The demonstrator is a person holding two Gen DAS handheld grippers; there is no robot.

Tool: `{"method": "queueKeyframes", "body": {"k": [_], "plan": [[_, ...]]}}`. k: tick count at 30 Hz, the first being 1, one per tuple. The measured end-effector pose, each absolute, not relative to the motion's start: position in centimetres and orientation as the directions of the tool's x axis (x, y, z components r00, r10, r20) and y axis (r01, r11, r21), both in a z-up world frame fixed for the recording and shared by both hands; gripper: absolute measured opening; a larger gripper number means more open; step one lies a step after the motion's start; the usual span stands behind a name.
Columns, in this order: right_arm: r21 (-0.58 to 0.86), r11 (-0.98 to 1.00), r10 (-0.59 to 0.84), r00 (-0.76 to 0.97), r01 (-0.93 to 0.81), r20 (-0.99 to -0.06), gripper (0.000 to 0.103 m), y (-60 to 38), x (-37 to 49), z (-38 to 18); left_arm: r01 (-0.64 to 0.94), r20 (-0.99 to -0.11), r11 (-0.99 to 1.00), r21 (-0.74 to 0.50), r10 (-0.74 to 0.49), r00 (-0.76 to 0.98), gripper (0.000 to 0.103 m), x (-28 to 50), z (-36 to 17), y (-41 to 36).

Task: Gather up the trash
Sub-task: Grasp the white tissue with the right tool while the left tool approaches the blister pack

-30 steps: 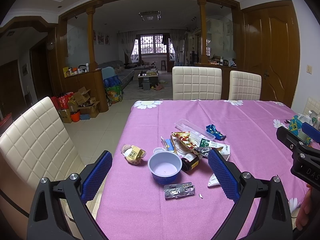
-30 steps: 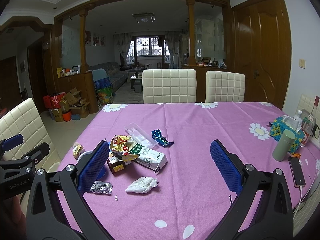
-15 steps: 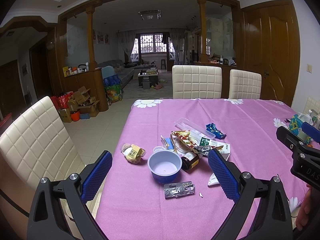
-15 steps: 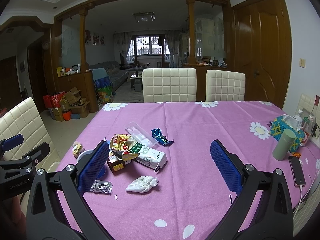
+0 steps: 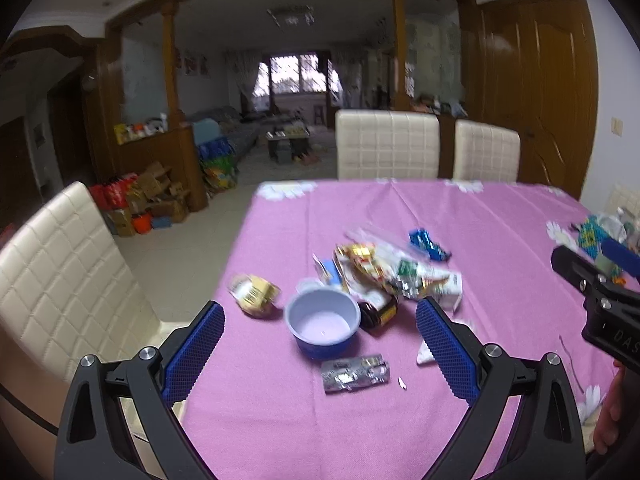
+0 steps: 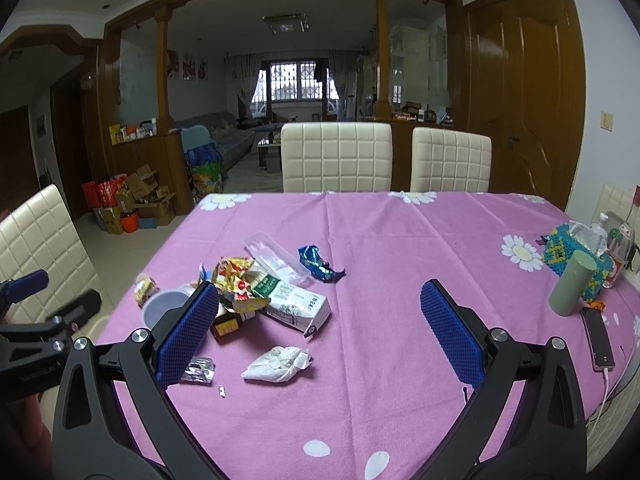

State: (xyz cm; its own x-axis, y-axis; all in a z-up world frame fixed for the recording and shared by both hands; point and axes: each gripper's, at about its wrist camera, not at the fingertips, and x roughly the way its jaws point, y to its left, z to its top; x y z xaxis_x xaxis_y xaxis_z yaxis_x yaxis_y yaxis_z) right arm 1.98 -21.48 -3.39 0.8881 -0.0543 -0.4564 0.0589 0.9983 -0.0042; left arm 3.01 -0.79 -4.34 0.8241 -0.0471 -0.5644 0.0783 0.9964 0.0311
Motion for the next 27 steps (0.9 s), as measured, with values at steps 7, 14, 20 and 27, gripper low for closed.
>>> {"method": "queueKeyframes", "body": {"k": [7, 14, 20, 27], "plan": [[-0.008, 0.999, -0.035, 0.785, 0.038, -0.619, 0.099, -22.3, 6.7, -9.2, 0.047, -0.717, 0.998, 0.047, 0.001, 0.697, 0.094, 7.3, -11.1, -0.5], [-0.032, 0.999, -0.007, 0.660, -0.025, -0.752, 0.099, -21.1, 10.6, -15.6, 0.052, -0.801, 0.998, 0.031, -0.006, 0.599, 0.094, 10.0, -15.5, -0.6], [-0.062, 0.995, 0.000, 0.608, -0.081, -0.794, 0.099, -19.6, 13.1, -18.5, 0.084, -0.794, 0.996, 0.012, -0.041, 0.607, 0.094, 11.0, -16.7, -1.3], [0.010, 0.991, 0.087, 0.595, -0.132, -0.799, 0.081, -18.7, 13.8, -19.2, 0.139, -0.798, 0.987, -0.077, -0.145, 0.585, 0.094, 11.6, -17.2, -1.8]]}}
